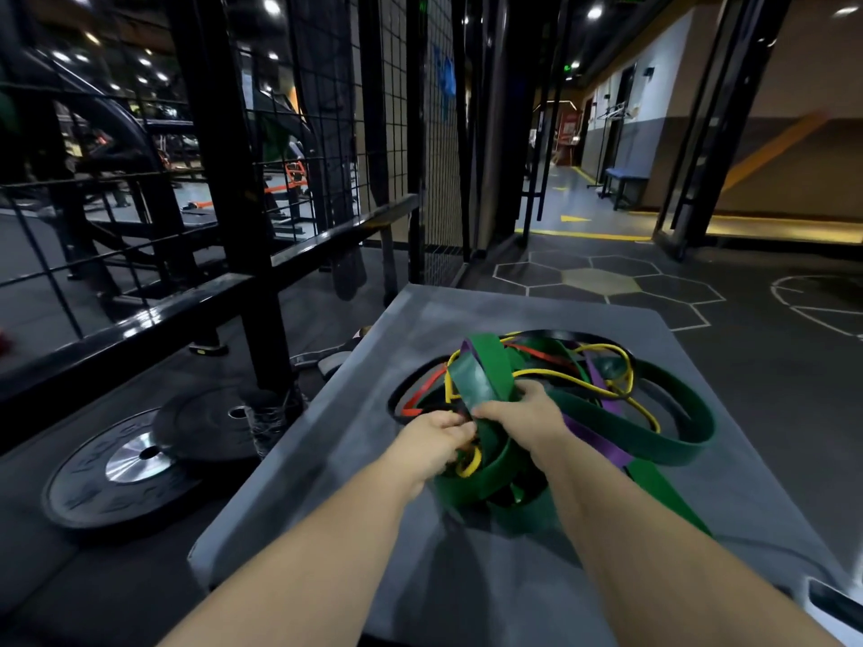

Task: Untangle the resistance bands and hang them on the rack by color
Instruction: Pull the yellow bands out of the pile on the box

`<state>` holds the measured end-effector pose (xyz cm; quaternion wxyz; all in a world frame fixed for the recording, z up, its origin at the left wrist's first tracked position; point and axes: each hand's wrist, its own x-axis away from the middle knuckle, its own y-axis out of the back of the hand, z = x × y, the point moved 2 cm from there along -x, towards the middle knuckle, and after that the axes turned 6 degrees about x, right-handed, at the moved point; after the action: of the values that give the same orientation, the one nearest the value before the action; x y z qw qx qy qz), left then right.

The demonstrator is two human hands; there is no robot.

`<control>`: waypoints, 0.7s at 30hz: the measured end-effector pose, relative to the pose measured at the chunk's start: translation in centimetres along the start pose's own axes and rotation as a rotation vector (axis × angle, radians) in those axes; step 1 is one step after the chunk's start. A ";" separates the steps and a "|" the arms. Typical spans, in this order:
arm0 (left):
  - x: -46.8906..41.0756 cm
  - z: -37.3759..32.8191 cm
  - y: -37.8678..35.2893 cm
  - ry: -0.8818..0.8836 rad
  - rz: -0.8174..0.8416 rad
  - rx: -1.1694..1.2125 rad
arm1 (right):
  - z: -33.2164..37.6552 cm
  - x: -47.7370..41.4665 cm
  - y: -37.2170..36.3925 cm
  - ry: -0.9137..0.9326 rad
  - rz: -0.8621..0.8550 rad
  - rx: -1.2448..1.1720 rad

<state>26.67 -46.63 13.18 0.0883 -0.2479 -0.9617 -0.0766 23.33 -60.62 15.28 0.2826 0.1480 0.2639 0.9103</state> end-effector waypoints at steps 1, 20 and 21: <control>-0.1 -0.1 -0.1 -0.001 0.020 -0.016 | -0.2 0.0 0.5 -0.004 -0.043 -0.033; 0.4 -4.8 2.3 -0.228 -0.206 -0.002 | 0.2 2.7 7.8 0.040 -0.361 0.419; 0.5 -5.0 2.2 -0.233 -0.202 0.008 | 1.0 2.9 7.0 0.168 -0.350 0.414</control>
<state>27.95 -45.45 18.34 -0.0313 -0.1569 -0.9857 -0.0522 18.34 -63.42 20.37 0.3766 0.0788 0.4882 0.7834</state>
